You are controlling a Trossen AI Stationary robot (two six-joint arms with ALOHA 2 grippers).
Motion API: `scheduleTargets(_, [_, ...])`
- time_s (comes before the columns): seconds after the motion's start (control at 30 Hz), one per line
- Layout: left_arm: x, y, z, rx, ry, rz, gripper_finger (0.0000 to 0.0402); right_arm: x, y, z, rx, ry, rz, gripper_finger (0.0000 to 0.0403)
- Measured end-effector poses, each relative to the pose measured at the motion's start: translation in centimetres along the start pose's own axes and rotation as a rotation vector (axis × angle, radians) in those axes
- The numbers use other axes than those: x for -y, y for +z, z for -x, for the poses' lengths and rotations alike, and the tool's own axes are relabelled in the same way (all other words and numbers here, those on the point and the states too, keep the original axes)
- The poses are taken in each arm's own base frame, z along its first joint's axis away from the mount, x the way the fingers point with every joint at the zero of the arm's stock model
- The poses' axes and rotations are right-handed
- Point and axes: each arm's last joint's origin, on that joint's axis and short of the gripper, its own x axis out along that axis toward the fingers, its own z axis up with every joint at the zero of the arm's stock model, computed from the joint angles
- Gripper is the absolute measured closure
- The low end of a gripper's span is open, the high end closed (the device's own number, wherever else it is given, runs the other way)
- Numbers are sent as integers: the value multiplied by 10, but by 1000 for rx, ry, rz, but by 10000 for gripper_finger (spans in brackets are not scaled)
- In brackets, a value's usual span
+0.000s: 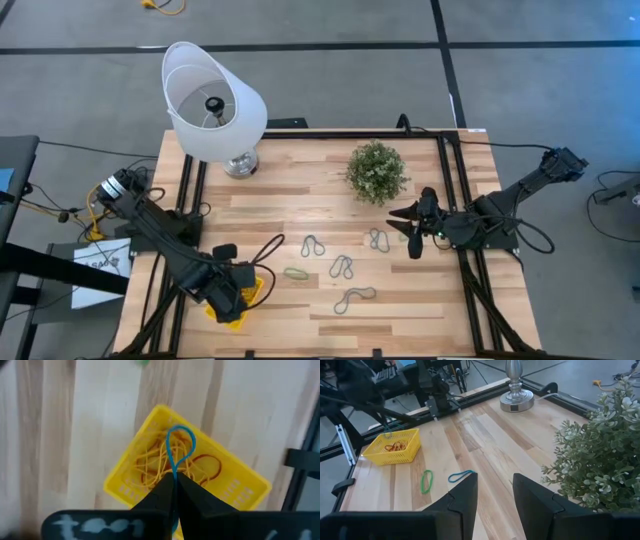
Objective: Pick and place items into bin
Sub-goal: Put the top left blue rubberband into the yellow bin
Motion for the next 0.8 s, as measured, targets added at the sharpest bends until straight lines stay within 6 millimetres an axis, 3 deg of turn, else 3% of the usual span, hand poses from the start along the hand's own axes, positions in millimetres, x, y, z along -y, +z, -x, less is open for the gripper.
scheduleTargets(0.33, [-6,-8,-37,-20,-24,68,376,0,0,0,0,0,0,284])
scheduleTargets(0.6, [-9,-8,-39,-74,-37,80,306,0,0,0,0,0,-2,284])
scheduleTargets(0.8, [-14,-11,-38,-196,-62,-19,293,0,0,0,1,-2,-2,284])
